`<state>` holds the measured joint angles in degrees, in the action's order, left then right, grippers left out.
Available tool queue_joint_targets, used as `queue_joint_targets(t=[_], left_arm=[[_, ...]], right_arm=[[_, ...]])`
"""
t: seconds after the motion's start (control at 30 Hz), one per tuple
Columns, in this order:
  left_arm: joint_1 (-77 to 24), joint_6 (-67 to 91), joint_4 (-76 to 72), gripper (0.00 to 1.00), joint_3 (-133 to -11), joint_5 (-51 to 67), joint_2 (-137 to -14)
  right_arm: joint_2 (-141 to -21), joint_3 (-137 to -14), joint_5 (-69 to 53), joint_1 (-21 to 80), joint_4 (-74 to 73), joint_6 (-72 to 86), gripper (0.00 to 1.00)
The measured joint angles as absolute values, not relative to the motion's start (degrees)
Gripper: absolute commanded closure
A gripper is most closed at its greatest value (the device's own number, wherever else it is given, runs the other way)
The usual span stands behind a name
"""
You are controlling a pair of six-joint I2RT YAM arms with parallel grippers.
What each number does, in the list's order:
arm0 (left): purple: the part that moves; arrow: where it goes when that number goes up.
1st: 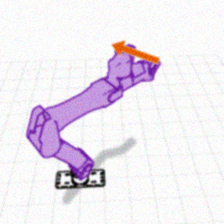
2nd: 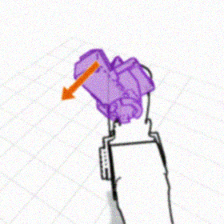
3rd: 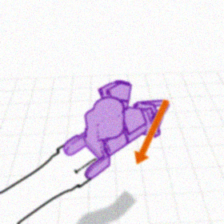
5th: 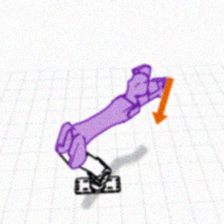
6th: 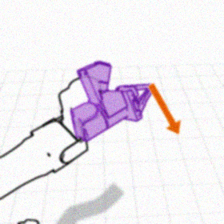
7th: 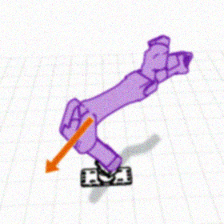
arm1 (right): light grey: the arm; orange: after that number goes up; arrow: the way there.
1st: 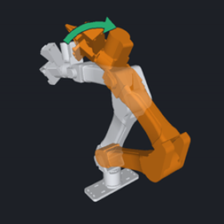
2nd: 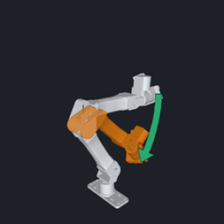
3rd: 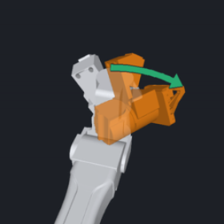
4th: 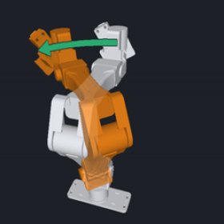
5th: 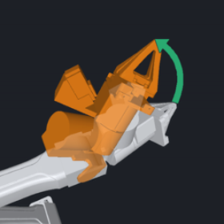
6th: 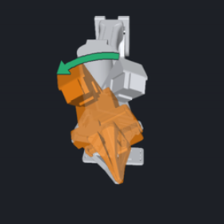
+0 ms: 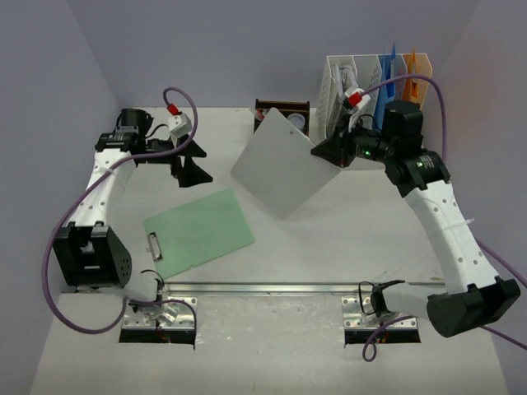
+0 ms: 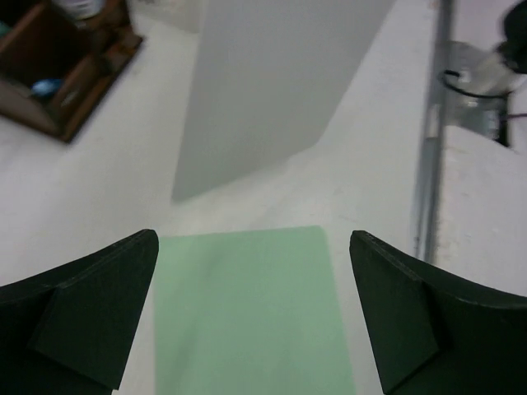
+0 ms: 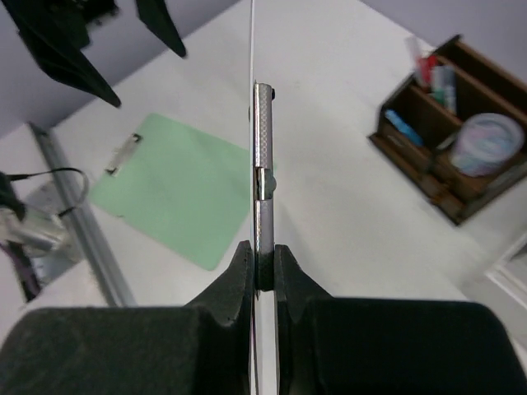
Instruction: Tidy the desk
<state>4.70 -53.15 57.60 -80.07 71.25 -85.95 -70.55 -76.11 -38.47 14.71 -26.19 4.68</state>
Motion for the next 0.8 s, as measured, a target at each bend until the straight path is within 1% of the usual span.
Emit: queue_joint_targets(t=[0.07,0.13,0.2,0.27,0.4,0.53,0.8], left_arm=[[4.85,-42.5,45.66,0.0,-76.58,62.0,-80.13],[4.86,-34.39,37.37,0.0,-74.56,52.97,-74.83],[4.86,-28.92,31.0,0.0,-74.46,46.22,-71.62],[4.86,-25.02,26.34,0.0,-74.39,42.12,-69.77],[4.86,-19.29,19.71,0.0,-71.57,37.26,-67.67],[4.86,-14.68,17.63,0.0,-68.49,34.99,-67.66],[4.86,-9.23,15.89,0.0,-67.92,33.37,-69.3]], right_arm=[[-69.58,-79.2,-34.2,13.46,-31.08,0.79,1.0],[-68.52,-81.42,-29.08,12.75,-35.71,-2.62,1.0],[-67.95,-83.28,-24.81,11.96,-39.81,-5.02,1.0],[-67.77,-84.95,-21.35,10.78,-43.87,-6.64,1.0],[-67.38,-87.24,-14.79,7.82,-50.7,-9.2,1.0],[-66.13,-87.37,-8.57,5.81,-54.85,-10.77,1.0],[-66.29,-87.37,-0.55,0.95,-54.5,-9.13,1.0]])
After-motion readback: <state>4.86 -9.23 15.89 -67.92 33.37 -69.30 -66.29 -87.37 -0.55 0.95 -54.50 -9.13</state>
